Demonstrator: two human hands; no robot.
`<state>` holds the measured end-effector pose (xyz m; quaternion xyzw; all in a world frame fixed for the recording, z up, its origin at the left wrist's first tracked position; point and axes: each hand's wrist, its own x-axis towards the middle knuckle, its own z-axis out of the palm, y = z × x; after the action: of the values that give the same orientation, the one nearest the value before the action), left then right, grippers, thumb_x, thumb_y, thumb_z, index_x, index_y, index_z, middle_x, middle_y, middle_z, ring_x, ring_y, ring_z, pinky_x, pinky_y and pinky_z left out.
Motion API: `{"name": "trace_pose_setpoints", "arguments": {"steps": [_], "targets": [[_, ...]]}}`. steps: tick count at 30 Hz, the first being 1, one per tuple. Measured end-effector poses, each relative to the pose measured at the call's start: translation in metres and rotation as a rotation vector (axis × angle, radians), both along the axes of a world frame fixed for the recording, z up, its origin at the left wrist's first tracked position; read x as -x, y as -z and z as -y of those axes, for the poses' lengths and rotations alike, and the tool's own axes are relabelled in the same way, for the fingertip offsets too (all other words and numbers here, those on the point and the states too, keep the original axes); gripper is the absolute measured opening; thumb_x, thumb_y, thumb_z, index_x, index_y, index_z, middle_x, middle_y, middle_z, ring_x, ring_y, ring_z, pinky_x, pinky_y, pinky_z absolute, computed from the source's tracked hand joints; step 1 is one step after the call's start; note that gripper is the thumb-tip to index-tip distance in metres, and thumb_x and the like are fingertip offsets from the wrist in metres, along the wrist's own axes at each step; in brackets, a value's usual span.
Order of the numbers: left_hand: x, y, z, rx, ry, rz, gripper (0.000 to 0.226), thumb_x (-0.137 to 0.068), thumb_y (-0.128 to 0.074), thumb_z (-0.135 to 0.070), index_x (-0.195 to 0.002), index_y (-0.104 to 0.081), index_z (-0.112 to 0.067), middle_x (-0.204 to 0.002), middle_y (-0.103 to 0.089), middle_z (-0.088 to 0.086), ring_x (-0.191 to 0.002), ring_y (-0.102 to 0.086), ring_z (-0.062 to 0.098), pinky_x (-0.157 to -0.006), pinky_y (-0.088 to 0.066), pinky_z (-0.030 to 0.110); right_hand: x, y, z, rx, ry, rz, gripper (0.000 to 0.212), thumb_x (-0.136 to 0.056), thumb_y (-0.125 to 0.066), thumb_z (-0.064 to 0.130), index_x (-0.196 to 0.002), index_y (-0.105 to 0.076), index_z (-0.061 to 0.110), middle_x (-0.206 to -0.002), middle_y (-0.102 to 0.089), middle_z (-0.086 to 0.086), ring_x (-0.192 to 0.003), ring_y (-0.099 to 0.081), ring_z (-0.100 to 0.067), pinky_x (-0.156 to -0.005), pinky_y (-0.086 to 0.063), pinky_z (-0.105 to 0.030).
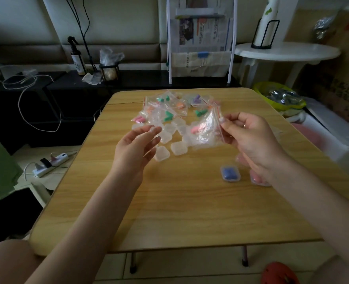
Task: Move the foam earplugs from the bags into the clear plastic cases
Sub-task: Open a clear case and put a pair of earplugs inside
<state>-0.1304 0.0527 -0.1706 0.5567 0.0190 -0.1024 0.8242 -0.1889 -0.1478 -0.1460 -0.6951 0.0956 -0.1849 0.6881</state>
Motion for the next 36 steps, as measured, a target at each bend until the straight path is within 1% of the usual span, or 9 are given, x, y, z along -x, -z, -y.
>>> {"name": "trace_pose_setpoints", "arguments": {"steps": [8,15,19,23,26,29,32,34,36], "targets": [[0.048,-0.022,0.038,-0.286,0.231,0.515,0.014,-0.083,-0.068,-0.017,-0.093,-0.065,-0.007,-0.085,-0.07,0.001,-0.079,-0.068,0.014,-0.071,-0.056,0.025,0.012,0.004,-0.03,0.023,-0.035,0.065,0.009,-0.085,-0.067,0.009,-0.093,-0.07,0.012,-0.08,-0.074,-0.004,-0.072,-0.07,-0.01,-0.065,-0.056,-0.022],[0.045,-0.016,0.036,-0.277,0.179,0.402,0.022,-0.086,-0.065,-0.019,-0.093,-0.059,0.0,-0.089,-0.067,0.012,-0.078,-0.068,0.015,-0.071,-0.057,0.026,0.017,0.01,-0.036,0.113,-0.057,0.059,0.005,-0.086,-0.066,0.008,-0.081,-0.066,0.01,-0.062,-0.058,-0.003,-0.057,-0.051,-0.01,-0.058,-0.046,-0.021],[0.045,-0.016,0.036,-0.195,0.2,0.267,0.01,-0.088,-0.062,-0.013,-0.088,-0.057,-0.004,-0.082,-0.069,0.008,-0.077,-0.07,0.018,-0.07,-0.058,0.029,0.016,0.009,-0.037,0.152,-0.112,0.032,0.004,-0.084,-0.068,0.011,-0.082,-0.066,0.008,-0.067,-0.06,-0.011,-0.06,-0.054,-0.013,-0.059,-0.048,-0.023],[0.042,-0.015,0.033,-0.107,0.24,0.15,0.007,-0.089,-0.061,-0.009,-0.083,-0.057,-0.01,-0.08,-0.069,0.006,-0.077,-0.069,0.02,-0.067,-0.056,0.03,0.018,0.008,-0.034,0.199,-0.136,0.022,0.019,-0.078,-0.073,0.016,-0.086,-0.067,-0.001,-0.074,-0.066,-0.022,-0.065,-0.061,-0.021,-0.066,-0.053,-0.029],[0.041,-0.016,0.033,-0.103,0.24,0.088,0.009,-0.092,-0.054,-0.009,-0.085,-0.058,-0.009,-0.075,-0.066,0.004,-0.072,-0.068,0.019,-0.062,-0.057,0.029,0.018,0.007,-0.035,0.301,-0.145,0.023,0.013,-0.076,-0.076,0.011,-0.082,-0.068,0.003,-0.074,-0.07,-0.016,-0.069,-0.067,-0.023,-0.068,-0.055,-0.029],[0.041,-0.014,0.034,-0.282,0.187,0.211,0.012,-0.095,-0.052,-0.013,-0.088,-0.06,-0.006,-0.073,-0.067,0.0,-0.069,-0.069,0.012,-0.062,-0.057,0.026,0.018,0.007,-0.034,0.305,-0.145,-0.004,0.008,-0.077,-0.075,0.013,-0.079,-0.069,0.007,-0.072,-0.071,-0.01,-0.064,-0.067,-0.016,-0.067,-0.057,-0.025],[0.04,-0.011,0.035,-0.488,0.118,0.426,0.014,-0.096,-0.052,-0.018,-0.09,-0.06,-0.008,-0.077,-0.066,0.0,-0.068,-0.065,0.004,-0.062,-0.056,0.022,0.016,0.008,-0.032,0.021,-0.209,-0.1,0.017,-0.085,-0.068,0.015,-0.089,-0.064,-0.001,-0.071,-0.066,-0.01,-0.062,-0.061,-0.015,-0.062,-0.055,-0.026],[0.039,-0.01,0.035,-0.534,0.122,0.478,0.015,-0.096,-0.051,-0.019,-0.092,-0.059,-0.008,-0.076,-0.064,-0.001,-0.065,-0.061,0.001,-0.059,-0.053,0.017,0.014,0.009,-0.034,-0.074,-0.262,-0.127,0.014,-0.09,-0.062,0.015,-0.094,-0.06,0.001,-0.072,-0.062,-0.007,-0.063,-0.059,-0.015,-0.059,-0.051,-0.026],[0.038,-0.011,0.033,-0.528,0.163,0.466,0.015,-0.096,-0.05,-0.02,-0.091,-0.06,-0.009,-0.073,-0.062,-0.004,-0.062,-0.059,-0.001,-0.057,-0.05,0.016,0.013,0.008,-0.034,-0.003,-0.291,-0.153,0.012,-0.095,-0.056,0.016,-0.091,-0.057,0.005,-0.069,-0.06,-0.005,-0.061,-0.058,-0.015,-0.057,-0.049,-0.024]]}}
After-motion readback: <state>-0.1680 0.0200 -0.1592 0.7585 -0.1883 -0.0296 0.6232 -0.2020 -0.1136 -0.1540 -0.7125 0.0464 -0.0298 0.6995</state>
